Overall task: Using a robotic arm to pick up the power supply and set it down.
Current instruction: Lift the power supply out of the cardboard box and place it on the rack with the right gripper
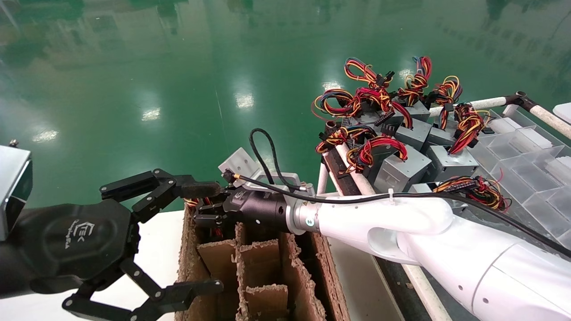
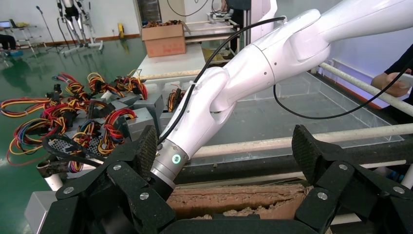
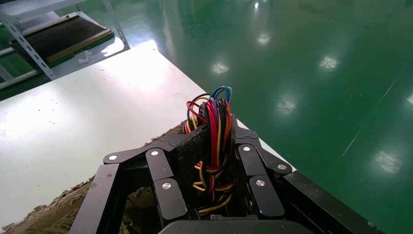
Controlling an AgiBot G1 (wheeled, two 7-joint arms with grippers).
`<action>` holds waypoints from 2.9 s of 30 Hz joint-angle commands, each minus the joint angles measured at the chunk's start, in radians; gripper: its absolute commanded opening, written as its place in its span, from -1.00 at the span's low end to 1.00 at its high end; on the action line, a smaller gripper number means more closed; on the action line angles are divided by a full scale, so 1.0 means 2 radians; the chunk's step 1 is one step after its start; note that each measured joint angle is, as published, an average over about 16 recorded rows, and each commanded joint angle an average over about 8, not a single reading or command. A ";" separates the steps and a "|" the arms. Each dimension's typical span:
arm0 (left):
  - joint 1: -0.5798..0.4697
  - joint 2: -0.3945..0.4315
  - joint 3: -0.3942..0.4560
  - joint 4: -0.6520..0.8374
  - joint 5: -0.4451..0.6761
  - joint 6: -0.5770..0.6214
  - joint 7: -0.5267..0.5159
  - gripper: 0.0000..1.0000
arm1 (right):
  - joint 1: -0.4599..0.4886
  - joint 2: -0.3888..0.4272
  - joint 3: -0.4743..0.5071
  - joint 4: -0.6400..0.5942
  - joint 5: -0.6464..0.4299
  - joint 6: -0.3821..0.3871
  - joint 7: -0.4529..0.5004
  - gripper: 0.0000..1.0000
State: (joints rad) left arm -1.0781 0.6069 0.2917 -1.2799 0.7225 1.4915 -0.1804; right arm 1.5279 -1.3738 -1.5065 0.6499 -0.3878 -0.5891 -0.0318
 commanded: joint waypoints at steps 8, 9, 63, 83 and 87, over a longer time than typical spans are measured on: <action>0.000 0.000 0.000 0.000 0.000 0.000 0.000 1.00 | -0.002 0.000 0.006 -0.002 0.017 0.008 -0.009 -1.00; 0.000 0.000 0.000 0.000 0.000 0.000 0.000 1.00 | -0.001 0.000 0.007 -0.002 0.020 0.008 -0.010 -1.00; 0.000 -0.001 0.002 0.000 -0.001 -0.001 0.001 1.00 | 0.138 0.046 0.108 -0.141 0.124 -0.235 -0.197 -1.00; -0.001 -0.001 0.002 0.000 -0.002 -0.001 0.001 1.00 | 0.228 0.233 0.165 -0.160 0.157 -0.211 -0.290 -1.00; -0.001 -0.001 0.002 0.000 -0.002 -0.001 0.001 1.00 | 0.225 0.295 0.170 -0.132 0.158 -0.202 -0.303 -1.00</action>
State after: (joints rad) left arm -1.0792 0.6048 0.2966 -1.2799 0.7192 1.4894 -0.1780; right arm 1.9628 -0.7748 -1.1673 0.4056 -0.0677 -0.9937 -0.6298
